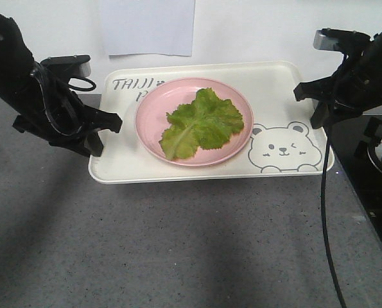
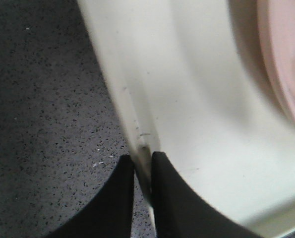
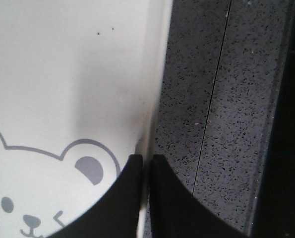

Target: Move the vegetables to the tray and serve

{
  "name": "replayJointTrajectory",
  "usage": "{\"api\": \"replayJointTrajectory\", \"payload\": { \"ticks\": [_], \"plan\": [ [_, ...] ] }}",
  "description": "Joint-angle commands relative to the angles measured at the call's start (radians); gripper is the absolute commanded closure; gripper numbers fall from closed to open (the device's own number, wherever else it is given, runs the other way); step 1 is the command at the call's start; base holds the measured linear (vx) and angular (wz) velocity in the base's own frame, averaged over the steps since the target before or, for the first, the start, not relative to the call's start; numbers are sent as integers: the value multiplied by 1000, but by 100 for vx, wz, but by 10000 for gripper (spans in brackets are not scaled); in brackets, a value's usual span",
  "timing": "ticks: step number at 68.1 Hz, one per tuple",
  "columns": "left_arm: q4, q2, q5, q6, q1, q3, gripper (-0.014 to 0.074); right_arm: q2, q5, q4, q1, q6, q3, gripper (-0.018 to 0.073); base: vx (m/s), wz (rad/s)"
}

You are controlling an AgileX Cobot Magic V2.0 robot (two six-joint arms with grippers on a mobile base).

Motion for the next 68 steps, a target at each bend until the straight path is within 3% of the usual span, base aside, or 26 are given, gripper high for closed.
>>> {"api": "replayJointTrajectory", "payload": {
  "ticks": [1,68],
  "plan": [
    [-104,-57,-51,31,-21,-40,602,-58,28,108,16,-24,-26,565,0,0],
    [-104,-57,-51,31,-21,-40,602,-58,28,108,16,-24,-26,565,0,0]
  ]
}}
